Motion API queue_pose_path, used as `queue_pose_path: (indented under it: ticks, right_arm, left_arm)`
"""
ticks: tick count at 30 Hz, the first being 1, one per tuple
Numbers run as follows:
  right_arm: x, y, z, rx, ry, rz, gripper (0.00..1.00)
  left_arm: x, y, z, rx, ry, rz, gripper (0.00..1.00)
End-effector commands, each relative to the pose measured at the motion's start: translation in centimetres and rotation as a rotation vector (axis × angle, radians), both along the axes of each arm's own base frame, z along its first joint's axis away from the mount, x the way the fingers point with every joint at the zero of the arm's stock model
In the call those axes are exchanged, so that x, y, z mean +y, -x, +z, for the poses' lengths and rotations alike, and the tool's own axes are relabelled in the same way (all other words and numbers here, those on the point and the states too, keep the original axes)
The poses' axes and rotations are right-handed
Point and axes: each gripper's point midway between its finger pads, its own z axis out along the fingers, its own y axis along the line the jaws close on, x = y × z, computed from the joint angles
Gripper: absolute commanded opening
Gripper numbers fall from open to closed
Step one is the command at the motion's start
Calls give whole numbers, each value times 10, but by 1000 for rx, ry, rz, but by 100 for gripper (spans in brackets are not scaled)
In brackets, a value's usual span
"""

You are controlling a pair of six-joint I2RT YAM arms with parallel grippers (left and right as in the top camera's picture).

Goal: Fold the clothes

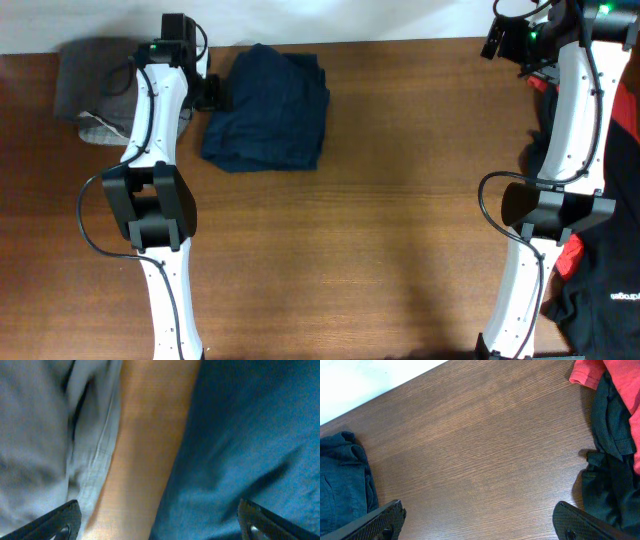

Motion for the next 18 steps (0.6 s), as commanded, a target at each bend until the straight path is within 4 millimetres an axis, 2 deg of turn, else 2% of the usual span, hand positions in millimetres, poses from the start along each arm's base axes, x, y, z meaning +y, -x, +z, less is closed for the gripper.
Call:
queue_pose_path:
  ticks: [1, 3, 4, 12, 15, 18]
  right_arm:
    - [5, -1, -3, 6, -14, 3, 98]
    - [6, -1, -3, 7, -17, 5, 99]
    - [6, -1, -3, 7, -21, 7, 99]
    - [12, 0, -3, 9, -52, 22, 99]
    - [14, 0, -3, 9, -59, 26, 99]
    - [17, 0, -2, 6, -75, 34, 99]
  left_arm:
    - [-20, -15, 25, -104, 56, -232, 99]
    - [-36, -17, 30, -140, 113, -337, 99]
    - [-38, -18, 29, -147, 110, -366, 99]
    - [-30, -23, 12, -156, 61, -459, 99]
    - [-31, -23, 0, -144, 96, -466, 99]
    - [-40, -19, -19, -113, 149, -480, 99]
